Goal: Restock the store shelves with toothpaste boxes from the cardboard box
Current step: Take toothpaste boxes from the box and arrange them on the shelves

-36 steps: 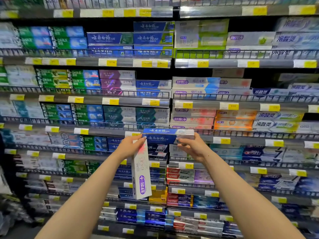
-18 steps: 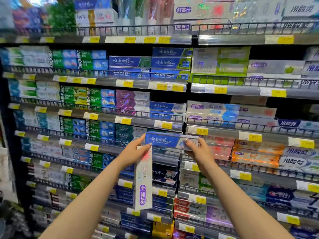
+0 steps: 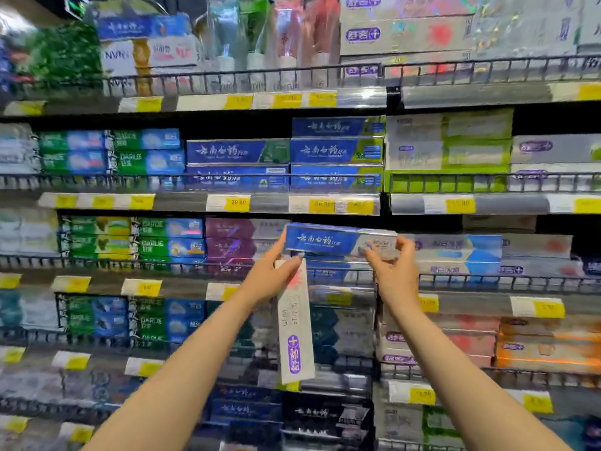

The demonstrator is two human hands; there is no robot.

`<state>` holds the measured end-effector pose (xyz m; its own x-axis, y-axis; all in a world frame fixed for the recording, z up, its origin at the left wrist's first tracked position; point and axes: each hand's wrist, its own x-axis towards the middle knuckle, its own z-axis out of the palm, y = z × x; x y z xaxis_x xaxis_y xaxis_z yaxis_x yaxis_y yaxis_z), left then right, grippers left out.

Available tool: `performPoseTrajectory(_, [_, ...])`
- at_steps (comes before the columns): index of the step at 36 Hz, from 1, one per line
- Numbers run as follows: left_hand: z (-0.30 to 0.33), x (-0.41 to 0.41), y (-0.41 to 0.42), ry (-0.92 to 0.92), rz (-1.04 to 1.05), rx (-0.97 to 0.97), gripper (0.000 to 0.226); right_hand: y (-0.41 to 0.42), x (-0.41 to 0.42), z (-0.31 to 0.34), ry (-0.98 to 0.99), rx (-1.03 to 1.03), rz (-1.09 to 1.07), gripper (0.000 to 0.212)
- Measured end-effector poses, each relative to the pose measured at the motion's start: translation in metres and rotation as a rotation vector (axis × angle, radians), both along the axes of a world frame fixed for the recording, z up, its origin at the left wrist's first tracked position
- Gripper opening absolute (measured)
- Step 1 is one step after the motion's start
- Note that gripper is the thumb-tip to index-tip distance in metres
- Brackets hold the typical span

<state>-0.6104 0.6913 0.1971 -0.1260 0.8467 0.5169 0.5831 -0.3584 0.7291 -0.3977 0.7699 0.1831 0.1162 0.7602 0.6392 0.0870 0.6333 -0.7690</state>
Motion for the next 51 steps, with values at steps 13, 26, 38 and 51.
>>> performPoseTrajectory(13, [-0.006, -0.017, 0.043, 0.012, -0.088, -0.018, 0.066, 0.013, 0.014, 0.005, -0.450, 0.358, -0.204, 0.060])
performPoseTrajectory(26, [-0.009, -0.006, 0.058, 0.121, 0.001, -0.104, 0.087, 0.032, 0.019, 0.010, -0.441, 0.363, -0.341, 0.050])
performPoseTrajectory(38, [-0.013, 0.000, 0.060, 0.113, -0.015, -0.055, 0.080, 0.057, -0.005, 0.007, -0.467, 0.375, -0.367, 0.062])
performPoseTrajectory(51, [-0.027, 0.008, 0.081, 0.097, -0.024, -0.029, 0.094, 0.069, -0.011, 0.003, -0.626, 0.337, -0.499, 0.089])
